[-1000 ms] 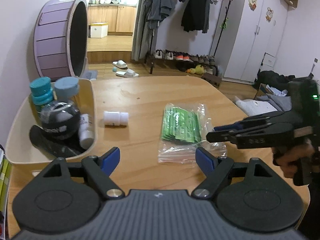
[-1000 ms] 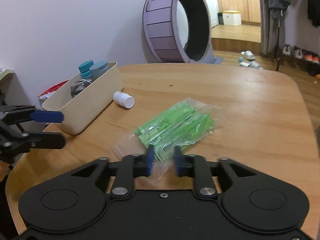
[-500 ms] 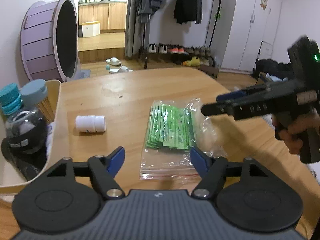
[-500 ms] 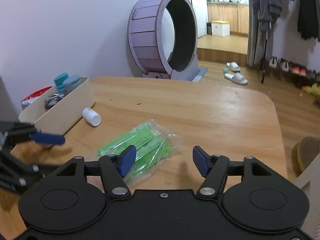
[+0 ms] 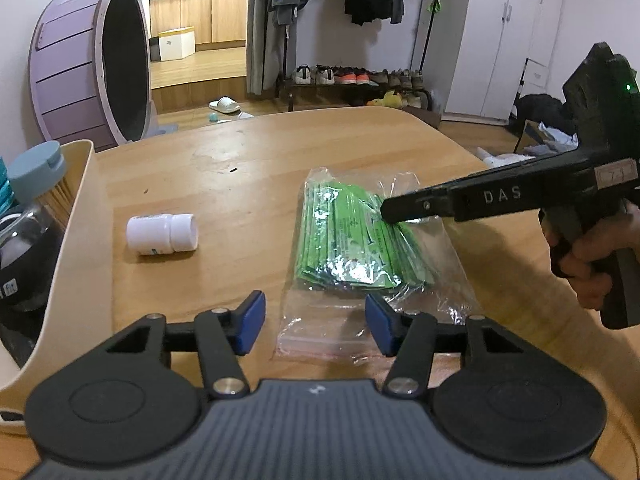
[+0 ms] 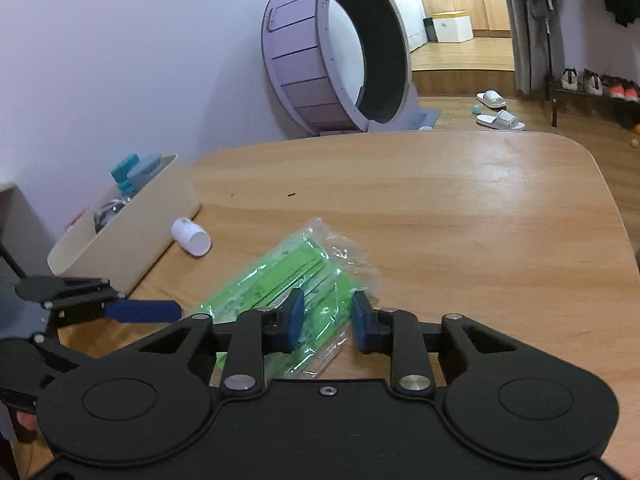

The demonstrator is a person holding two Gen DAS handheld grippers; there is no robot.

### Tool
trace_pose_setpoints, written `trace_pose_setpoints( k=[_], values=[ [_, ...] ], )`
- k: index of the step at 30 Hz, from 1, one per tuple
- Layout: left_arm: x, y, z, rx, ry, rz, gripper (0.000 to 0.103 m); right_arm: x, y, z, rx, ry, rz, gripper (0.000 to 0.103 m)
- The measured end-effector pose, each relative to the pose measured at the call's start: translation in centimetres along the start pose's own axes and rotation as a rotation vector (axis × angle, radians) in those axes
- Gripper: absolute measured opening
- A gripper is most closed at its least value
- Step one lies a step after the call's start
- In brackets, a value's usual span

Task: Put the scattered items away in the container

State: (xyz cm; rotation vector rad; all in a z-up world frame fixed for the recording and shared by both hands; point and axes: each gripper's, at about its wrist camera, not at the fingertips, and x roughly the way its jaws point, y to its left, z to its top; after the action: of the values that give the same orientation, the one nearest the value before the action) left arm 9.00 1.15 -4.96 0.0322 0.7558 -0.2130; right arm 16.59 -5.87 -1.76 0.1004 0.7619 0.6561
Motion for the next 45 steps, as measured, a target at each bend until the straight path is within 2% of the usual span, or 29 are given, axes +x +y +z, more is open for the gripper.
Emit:
trace_pose_setpoints(
  k=[1,2,4,8,15,19,21,24,29,34,40,42,44,45],
  values=[
    [0.0,-0.1,0.0,0.001,-0.003,0.001,0.05,-0.1,0.0,0.0,0.005,-0.006,0.007,0.014],
    [0.0,-0.1,-0.1,0.001,-0.006,0.002,0.031,-0.3,0.0,0.0,0.011,-0.013,0.014,0.01],
    [0.0,-0.2,-0.1,0.002,-0.013,0.005,0.008,-0.7,0.1,0.0,0.019,-0.028,0.027,0.007],
    [-0.4,-0.4,-0.5,0.014,-0.027,-0.002,0.0,-1.6,0.4,0.3,0.017,-0.058,0.043,0.006],
    [-3.1,-0.2,-0.8,0.011,-0.109,0.018,0.0,-2.6,1.4,1.1,0.021,-0.102,0.077,0.005],
    [-4.1,0.0,-1.0,0.009,-0.113,0.007,0.0,-3.3,2.3,1.6,0.003,-0.122,0.09,0.005],
    [-3.9,0.0,-1.0,0.004,-0.075,-0.019,0.001,-3.4,2.4,1.6,-0.004,-0.12,0.084,0.005],
    [-3.3,-0.3,-0.9,-0.001,-0.04,0.001,0.007,-3.3,2.2,1.5,-0.009,-0.108,0.051,0.005],
    [-3.0,-0.4,-0.8,-0.016,-0.008,-0.006,0.021,-2.4,1.3,1.0,-0.01,-0.077,-0.01,0.005],
    [-2.5,-1.3,-1.0,0.001,0.005,-0.004,0.036,-1.5,1.1,0.6,-0.012,-0.051,-0.024,0.005],
    [-2.3,-1.1,-1.4,-0.024,0.009,-0.012,0.045,-1.0,1.2,0.1,-0.019,-0.032,-0.033,0.006],
    [-2.5,-1.2,-1.5,-0.028,0.005,-0.023,0.052,-0.9,1.3,0.0,-0.029,-0.028,-0.039,0.007],
    [-2.2,-1.5,-1.6,-0.005,0.014,-0.022,0.065,-0.8,1.3,-0.1,-0.035,-0.026,-0.045,0.007],
    [-2.2,-1.8,-1.6,0.005,0.022,-0.018,0.067,-0.8,1.3,-0.1,-0.035,-0.025,-0.047,0.007]
  ],
)
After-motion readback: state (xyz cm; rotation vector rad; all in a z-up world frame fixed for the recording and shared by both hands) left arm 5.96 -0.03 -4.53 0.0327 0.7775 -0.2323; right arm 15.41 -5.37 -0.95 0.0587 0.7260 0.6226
